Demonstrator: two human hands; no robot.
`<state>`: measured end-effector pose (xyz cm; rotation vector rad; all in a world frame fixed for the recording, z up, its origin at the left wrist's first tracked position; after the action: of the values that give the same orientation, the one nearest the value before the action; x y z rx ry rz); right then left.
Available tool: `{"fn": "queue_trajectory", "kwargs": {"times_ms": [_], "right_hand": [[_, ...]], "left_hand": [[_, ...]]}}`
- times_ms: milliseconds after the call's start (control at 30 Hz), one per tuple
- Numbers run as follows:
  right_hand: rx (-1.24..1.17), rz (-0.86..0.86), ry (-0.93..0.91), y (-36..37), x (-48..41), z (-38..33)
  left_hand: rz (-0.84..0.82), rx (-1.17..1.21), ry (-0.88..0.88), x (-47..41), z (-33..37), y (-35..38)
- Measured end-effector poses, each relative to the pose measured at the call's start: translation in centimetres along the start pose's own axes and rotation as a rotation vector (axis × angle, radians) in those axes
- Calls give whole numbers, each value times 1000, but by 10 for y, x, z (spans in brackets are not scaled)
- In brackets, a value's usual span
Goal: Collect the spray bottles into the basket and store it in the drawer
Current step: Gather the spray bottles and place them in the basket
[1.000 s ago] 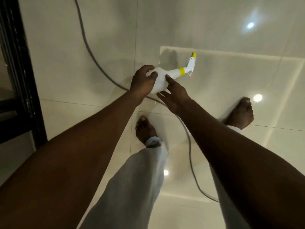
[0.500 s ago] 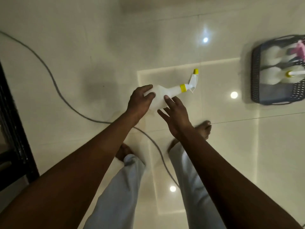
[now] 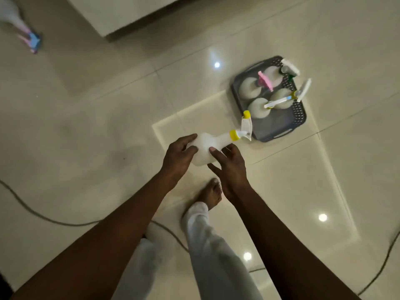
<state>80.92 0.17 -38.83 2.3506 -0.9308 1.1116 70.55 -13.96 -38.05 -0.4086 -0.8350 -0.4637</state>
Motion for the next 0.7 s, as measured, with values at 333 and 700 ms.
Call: {"fn": "queue_trajectory", "kwargs": {"times_ms": [333, 700], "right_hand": [[-24, 136, -95, -103, -41, -66], [293, 298, -207, -195, -74, -126]], "left_hand": [[-128, -323, 41, -35, 59, 119], [-318, -386, -38, -62, 110, 228]]}}
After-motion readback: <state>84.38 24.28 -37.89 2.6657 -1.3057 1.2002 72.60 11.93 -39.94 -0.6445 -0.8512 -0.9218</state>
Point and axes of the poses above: each hand's wrist, its own x-axis away from the middle knuckle, its own y-axis out of the palm, z = x × y, the point moved 6 cm from there along -x, towards the middle knuckle, and after that the axes turned 3 degrees about -y, right-handed, at the moved point
